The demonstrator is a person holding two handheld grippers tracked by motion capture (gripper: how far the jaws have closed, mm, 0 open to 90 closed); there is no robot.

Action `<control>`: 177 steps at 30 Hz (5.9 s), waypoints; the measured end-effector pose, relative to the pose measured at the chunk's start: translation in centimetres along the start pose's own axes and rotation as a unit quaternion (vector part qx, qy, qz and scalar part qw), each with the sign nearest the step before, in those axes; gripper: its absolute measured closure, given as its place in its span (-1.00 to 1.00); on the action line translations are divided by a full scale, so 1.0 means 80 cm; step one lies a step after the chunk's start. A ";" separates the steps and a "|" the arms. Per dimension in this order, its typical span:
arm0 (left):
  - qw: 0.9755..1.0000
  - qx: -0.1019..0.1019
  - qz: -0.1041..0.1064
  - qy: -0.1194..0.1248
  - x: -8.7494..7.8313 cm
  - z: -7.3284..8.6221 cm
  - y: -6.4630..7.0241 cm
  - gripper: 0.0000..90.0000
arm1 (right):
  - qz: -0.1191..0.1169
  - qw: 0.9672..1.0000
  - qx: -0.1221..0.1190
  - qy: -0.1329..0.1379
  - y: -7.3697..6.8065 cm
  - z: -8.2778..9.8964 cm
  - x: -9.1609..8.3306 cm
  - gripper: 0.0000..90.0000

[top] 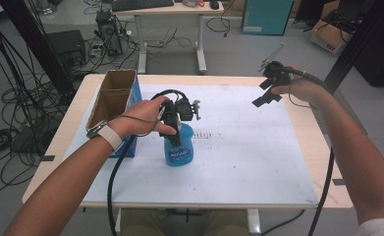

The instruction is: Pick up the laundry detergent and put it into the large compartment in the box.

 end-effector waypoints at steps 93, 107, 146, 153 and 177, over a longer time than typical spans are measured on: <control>1.000 0.000 0.006 0.004 0.000 0.000 -0.002 -0.17 | 0.002 1.000 0.002 0.002 0.000 0.000 -0.002 -0.75; 1.000 -0.001 0.003 0.001 0.000 0.000 -0.001 -0.17 | 0.003 1.000 0.002 0.003 0.000 0.002 -0.004 -0.76; 0.988 -0.153 -0.026 -0.012 -0.086 0.006 0.000 -0.16 | 0.007 1.000 0.008 0.009 -0.008 0.016 -0.016 -0.75; 0.980 -0.197 -0.039 -0.004 -0.122 0.003 -0.004 -0.16 | 0.009 1.000 0.009 0.011 -0.009 0.018 -0.021 -0.75; 0.921 -0.384 -0.065 0.015 -0.245 0.025 -0.049 -0.16 | 0.015 1.000 0.010 0.011 -0.006 0.012 -0.032 -0.75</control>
Point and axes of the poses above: each handheld gripper's, and its own axes: x roughly forward along the jaws, z roughly out of its underside, y roughly to its right, the point moved 7 cm from there along x, roughly forward along the jaws, and after that the axes turned 14 degrees about -x, right-handed, at the moved point
